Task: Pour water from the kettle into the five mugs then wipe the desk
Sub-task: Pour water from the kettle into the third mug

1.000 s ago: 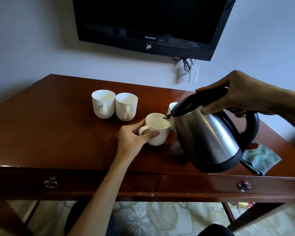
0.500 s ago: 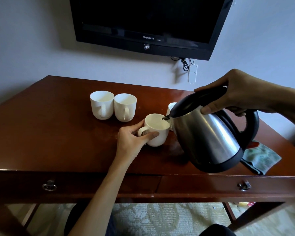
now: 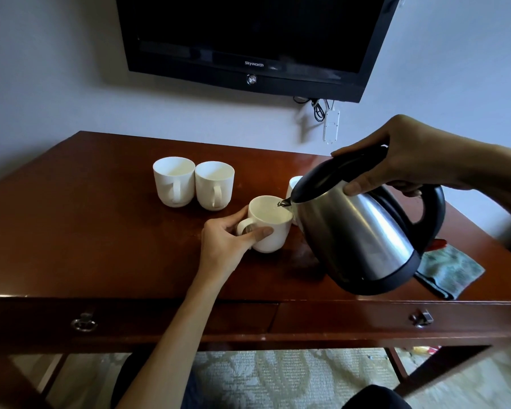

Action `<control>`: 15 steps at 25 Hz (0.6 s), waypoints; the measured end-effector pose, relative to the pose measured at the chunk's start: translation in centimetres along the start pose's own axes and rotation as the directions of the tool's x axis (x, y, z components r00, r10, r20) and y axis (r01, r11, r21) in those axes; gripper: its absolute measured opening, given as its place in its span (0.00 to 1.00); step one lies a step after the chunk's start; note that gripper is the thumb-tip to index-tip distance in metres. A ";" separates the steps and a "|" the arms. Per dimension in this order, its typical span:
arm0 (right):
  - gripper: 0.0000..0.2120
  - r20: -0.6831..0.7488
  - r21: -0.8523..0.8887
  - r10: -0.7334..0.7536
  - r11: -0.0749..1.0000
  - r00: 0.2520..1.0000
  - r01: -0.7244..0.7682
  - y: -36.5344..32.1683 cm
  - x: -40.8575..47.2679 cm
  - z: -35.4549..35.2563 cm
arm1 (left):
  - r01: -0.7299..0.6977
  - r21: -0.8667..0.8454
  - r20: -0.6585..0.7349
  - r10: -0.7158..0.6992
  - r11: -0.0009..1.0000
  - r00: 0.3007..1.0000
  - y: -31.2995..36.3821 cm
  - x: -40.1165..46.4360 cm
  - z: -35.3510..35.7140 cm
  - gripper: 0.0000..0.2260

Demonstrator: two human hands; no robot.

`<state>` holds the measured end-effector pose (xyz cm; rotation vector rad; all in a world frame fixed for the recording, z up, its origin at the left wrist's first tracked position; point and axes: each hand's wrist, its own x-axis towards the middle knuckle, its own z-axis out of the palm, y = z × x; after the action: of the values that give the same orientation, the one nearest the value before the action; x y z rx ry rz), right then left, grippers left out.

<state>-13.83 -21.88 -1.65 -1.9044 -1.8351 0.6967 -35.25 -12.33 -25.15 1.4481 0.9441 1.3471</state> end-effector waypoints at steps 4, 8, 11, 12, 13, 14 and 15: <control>0.26 0.005 -0.020 -0.004 1.000 1.000 0.004 -0.1 0.0 0.0 | -0.004 0.010 -0.007 0.004 1.000 1.000 0.1 -0.1 0.0 0.38; 0.26 0.008 -0.024 -0.004 1.000 1.000 0.004 -0.2 0.1 -0.1 | 0.006 0.004 -0.003 -0.006 1.000 1.000 0.1 -0.1 0.0 0.37; 0.27 0.009 -0.026 -0.002 1.000 1.000 0.003 -0.3 0.2 0.0 | 0.009 0.010 0.000 -0.009 1.000 1.000 0.1 -0.1 0.0 0.37; 0.27 0.011 -0.029 -0.004 1.000 1.000 0.005 -0.3 0.2 0.0 | 0.008 0.010 -0.001 -0.008 1.000 1.000 0.2 -0.1 0.0 0.37; 0.28 0.013 -0.032 -0.007 0.999 1.000 0.007 -0.3 0.2 0.0 | 0.006 0.011 -0.002 -0.006 1.000 1.000 0.2 -0.1 0.0 0.36; 0.28 0.014 -0.035 -0.009 0.999 1.000 0.009 -0.3 0.2 0.0 | 0.003 0.011 -0.005 -0.003 1.000 1.000 0.2 -0.1 0.0 0.36; 0.27 0.016 -0.040 -0.010 0.999 1.000 0.011 -0.4 0.2 -0.1 | 0.002 0.011 -0.006 -0.002 1.000 1.000 0.2 -0.1 0.0 0.35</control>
<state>-14.09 -21.62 -1.39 -1.9178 -1.8812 0.6789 -35.23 -12.54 -24.99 1.4518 0.9573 1.3477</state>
